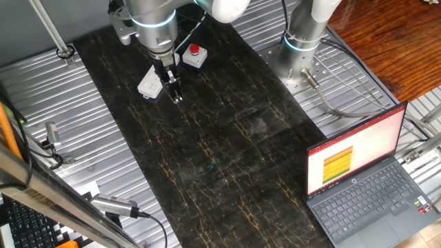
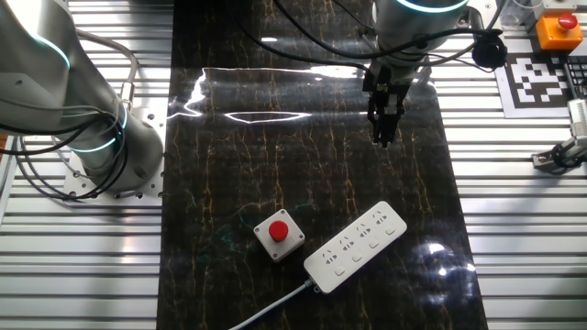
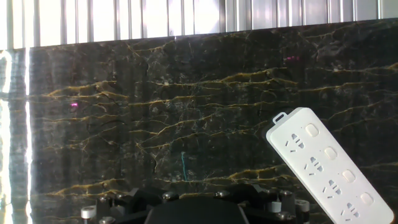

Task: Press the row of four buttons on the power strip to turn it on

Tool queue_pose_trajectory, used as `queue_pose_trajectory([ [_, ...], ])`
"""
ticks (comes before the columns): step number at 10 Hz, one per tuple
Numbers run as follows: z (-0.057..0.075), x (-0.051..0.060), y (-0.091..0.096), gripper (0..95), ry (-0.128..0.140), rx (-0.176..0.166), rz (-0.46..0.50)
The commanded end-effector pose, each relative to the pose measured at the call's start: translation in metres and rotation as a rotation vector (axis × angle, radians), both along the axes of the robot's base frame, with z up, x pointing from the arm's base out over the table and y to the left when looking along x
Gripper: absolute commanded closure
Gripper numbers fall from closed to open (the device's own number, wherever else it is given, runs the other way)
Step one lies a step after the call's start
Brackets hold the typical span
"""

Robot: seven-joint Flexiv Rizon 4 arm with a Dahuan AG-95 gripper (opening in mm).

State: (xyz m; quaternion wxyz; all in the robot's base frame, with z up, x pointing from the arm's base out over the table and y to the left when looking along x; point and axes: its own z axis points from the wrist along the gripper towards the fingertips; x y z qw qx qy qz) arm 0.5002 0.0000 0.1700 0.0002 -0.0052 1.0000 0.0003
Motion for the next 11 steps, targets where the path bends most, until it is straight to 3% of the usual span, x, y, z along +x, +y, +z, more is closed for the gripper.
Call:
queue_pose_trajectory([
  [1, 0.0000, -0.0002, 0.0000, 95.0, 0.001, 0.065, 0.237],
  [11, -0.0002, -0.0001, 0.0001, 95.0, 0.004, 0.062, 0.245],
])
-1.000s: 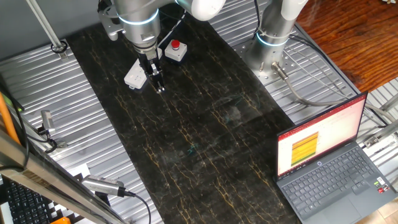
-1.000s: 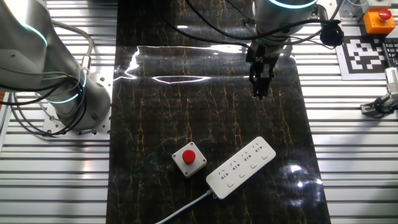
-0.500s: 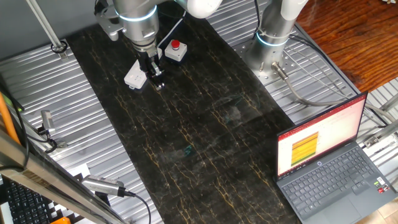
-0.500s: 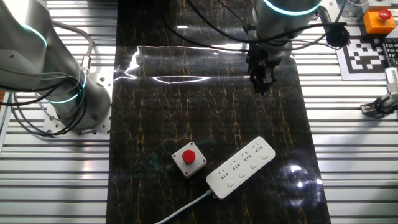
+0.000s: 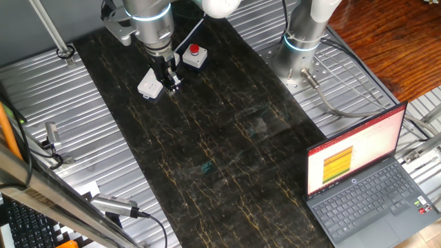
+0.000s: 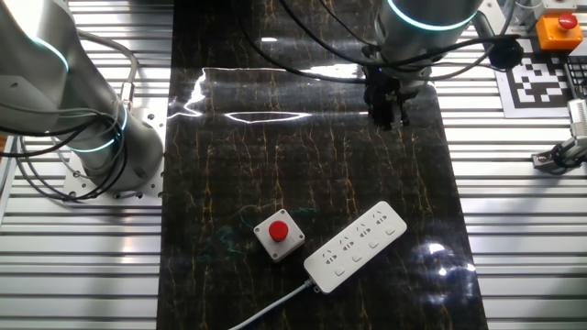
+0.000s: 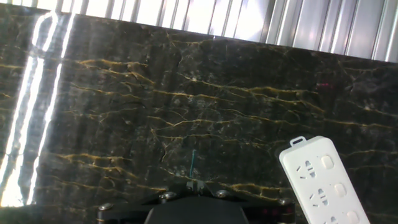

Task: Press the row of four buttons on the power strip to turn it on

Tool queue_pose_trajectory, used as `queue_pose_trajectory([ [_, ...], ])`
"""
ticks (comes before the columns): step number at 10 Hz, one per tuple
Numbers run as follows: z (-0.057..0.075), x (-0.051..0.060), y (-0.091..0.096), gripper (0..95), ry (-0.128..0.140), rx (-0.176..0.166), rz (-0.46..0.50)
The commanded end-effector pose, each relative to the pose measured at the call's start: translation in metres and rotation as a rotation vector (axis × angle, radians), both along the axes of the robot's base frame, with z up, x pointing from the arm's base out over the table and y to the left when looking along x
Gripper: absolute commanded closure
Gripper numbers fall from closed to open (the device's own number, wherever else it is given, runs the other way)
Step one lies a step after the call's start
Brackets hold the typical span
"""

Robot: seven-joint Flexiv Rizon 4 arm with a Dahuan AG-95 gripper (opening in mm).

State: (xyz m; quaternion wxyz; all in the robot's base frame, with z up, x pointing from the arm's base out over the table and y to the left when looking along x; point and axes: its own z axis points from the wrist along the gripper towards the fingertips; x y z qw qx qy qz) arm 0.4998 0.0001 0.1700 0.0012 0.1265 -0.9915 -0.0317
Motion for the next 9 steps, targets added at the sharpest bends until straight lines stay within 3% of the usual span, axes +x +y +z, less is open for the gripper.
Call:
queue_pose_trajectory([
  [1, 0.000, 0.000, 0.000, 95.0, 0.001, -0.002, 0.004],
  [5, -0.008, 0.004, -0.005, 95.0, 0.000, -0.010, 0.057],
  [7, -0.017, 0.005, -0.026, 57.0, -0.011, -0.016, 0.158],
  [9, -0.028, 0.004, -0.058, 57.0, -0.012, -0.035, 0.233],
])
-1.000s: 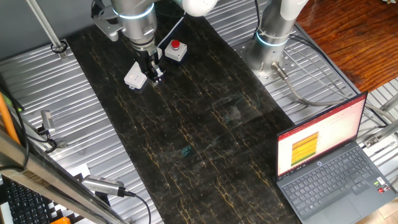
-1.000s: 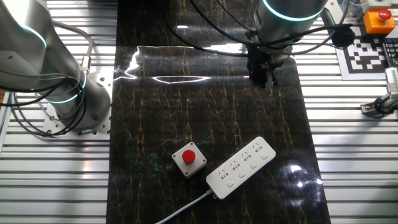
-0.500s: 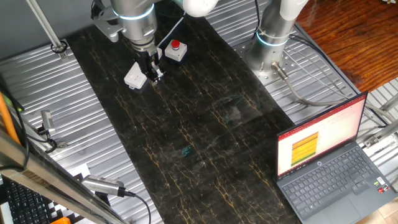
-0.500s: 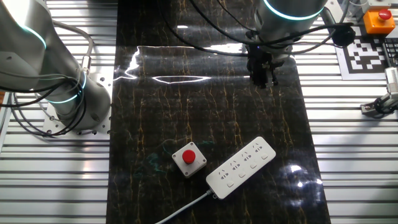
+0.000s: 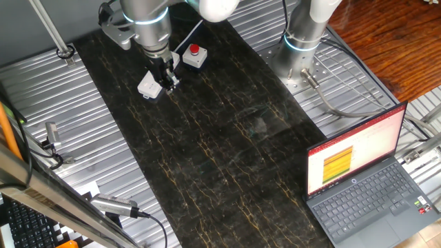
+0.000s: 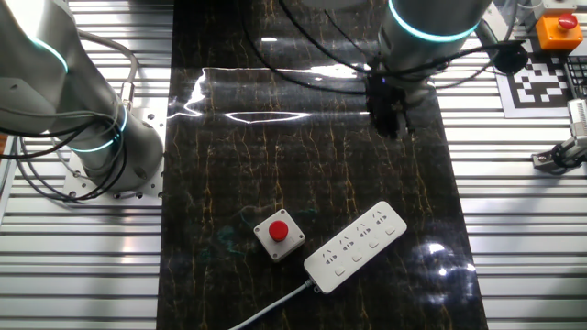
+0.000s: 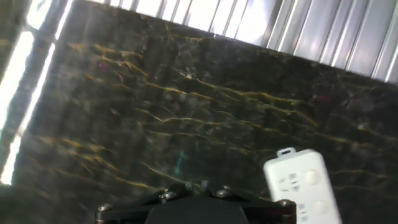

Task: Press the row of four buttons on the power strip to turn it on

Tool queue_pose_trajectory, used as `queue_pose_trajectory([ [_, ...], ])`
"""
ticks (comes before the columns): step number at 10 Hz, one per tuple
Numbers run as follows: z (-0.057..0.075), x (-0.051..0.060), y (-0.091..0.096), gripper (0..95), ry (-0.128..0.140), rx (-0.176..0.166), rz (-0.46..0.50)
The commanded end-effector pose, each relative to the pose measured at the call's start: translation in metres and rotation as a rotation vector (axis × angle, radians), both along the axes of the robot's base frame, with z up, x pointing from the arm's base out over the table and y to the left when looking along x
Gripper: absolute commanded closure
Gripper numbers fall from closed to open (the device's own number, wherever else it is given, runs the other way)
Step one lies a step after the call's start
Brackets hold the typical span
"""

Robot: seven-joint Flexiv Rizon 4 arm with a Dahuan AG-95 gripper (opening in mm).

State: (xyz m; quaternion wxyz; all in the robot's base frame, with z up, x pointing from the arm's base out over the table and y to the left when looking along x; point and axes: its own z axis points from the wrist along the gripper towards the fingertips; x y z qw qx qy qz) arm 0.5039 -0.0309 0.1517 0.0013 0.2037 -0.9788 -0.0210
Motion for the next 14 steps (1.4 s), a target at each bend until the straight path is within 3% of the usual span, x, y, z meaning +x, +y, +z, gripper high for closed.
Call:
queue_pose_trajectory([
  [1, -0.012, 0.000, -0.035, 38.0, -0.003, -0.016, 0.089],
  [5, -0.020, -0.010, -0.078, 38.0, -0.008, -0.046, 0.137],
  [10, -0.025, -0.011, -0.081, 38.0, -0.003, -0.065, 0.134],
  [11, -0.025, -0.011, -0.081, 19.0, -0.003, -0.073, 0.140],
  [13, -0.025, -0.011, -0.081, 19.0, -0.004, -0.099, 0.156],
  [14, -0.025, -0.011, -0.081, 38.0, -0.004, -0.121, 0.157],
])
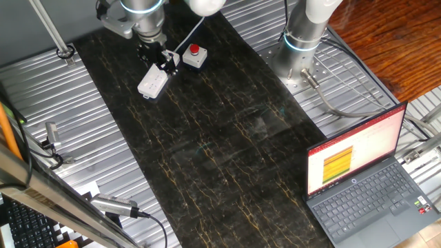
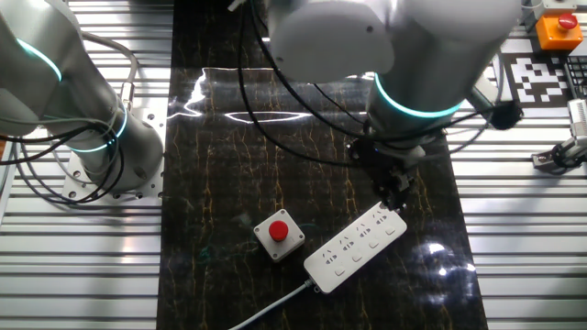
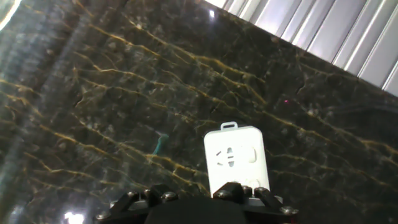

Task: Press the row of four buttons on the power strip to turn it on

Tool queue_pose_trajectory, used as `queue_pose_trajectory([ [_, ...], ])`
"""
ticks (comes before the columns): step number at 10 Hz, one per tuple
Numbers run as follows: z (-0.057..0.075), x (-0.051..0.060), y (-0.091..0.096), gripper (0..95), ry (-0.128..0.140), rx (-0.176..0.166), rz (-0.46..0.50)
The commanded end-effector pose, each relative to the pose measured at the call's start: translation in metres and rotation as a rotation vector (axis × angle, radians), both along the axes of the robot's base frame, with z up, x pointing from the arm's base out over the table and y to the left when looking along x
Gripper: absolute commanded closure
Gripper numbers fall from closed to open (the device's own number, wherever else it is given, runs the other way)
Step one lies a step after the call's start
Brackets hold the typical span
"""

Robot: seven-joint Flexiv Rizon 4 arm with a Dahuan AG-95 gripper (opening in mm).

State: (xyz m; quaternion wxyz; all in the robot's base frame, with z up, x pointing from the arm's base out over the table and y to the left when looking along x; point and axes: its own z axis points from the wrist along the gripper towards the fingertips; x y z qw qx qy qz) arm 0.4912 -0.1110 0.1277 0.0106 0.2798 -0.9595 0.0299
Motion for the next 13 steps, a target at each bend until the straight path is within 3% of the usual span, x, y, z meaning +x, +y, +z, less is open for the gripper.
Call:
queue_pose_trajectory([
  [1, -0.001, 0.002, -0.001, 38.0, 0.001, -0.032, -0.015],
  [4, -0.001, 0.002, -0.001, 38.0, -0.007, -0.052, -0.041],
  [10, -0.001, 0.002, -0.001, 38.0, -0.016, -0.051, -0.029],
  [13, 0.005, 0.003, -0.046, 38.0, -0.012, -0.039, 0.010],
])
